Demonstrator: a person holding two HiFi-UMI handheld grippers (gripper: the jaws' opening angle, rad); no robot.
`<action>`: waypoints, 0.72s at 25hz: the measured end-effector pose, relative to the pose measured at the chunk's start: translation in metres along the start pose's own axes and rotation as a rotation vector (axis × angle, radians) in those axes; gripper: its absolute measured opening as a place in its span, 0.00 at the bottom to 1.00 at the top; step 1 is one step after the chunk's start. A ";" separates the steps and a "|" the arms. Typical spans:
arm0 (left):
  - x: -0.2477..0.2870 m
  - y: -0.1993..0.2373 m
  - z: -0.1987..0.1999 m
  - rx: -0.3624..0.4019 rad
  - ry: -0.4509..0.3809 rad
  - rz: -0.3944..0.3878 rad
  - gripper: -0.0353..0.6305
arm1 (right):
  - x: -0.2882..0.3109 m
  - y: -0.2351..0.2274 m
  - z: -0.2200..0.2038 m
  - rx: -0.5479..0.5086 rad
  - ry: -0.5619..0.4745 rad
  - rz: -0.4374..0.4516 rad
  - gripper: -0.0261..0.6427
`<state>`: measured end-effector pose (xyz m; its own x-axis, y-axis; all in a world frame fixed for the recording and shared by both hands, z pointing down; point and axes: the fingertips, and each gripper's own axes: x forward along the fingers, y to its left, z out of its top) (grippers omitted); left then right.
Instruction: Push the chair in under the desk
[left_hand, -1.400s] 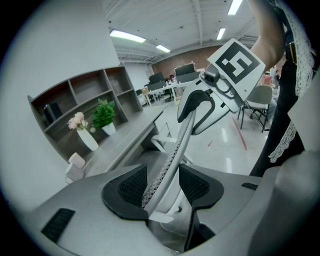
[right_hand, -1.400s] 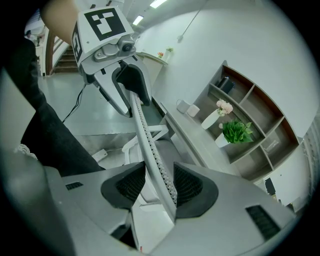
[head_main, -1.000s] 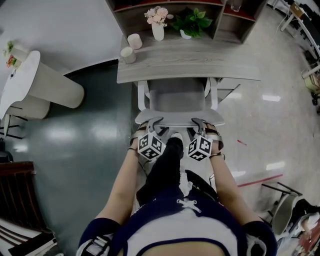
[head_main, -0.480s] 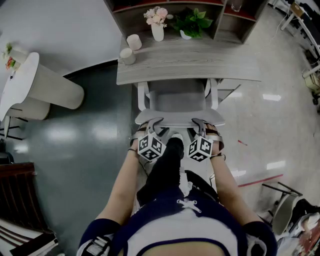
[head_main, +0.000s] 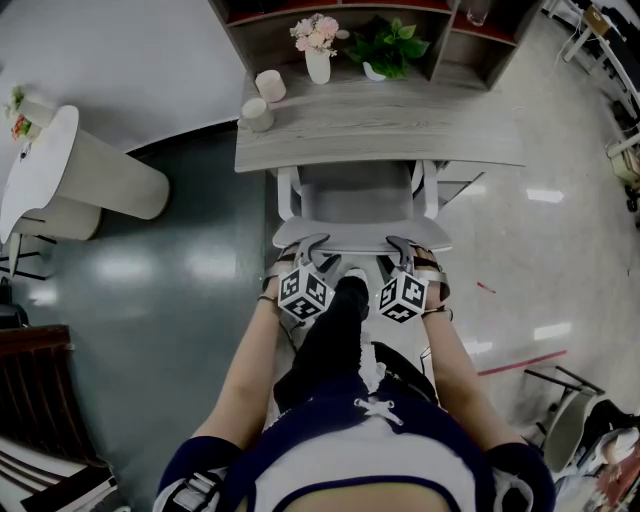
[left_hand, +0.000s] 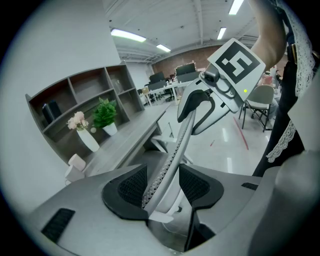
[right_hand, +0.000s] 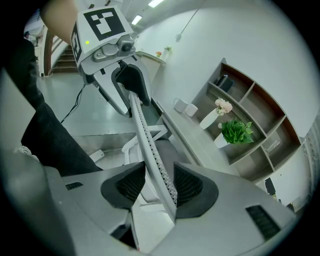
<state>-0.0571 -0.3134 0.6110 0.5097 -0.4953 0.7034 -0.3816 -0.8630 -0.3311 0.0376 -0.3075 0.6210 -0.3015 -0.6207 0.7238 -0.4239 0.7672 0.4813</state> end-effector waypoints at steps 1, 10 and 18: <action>0.000 0.001 0.000 0.001 0.000 0.000 0.35 | 0.001 -0.001 0.000 0.001 0.001 0.000 0.29; 0.003 0.008 0.001 0.007 -0.011 0.006 0.35 | 0.006 -0.006 0.002 0.000 -0.002 -0.007 0.29; 0.007 0.014 0.002 0.002 -0.011 0.004 0.35 | 0.011 -0.012 0.003 0.000 0.000 -0.009 0.29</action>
<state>-0.0575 -0.3291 0.6104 0.5169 -0.4999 0.6949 -0.3821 -0.8612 -0.3352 0.0372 -0.3239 0.6214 -0.2978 -0.6274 0.7195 -0.4268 0.7617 0.4876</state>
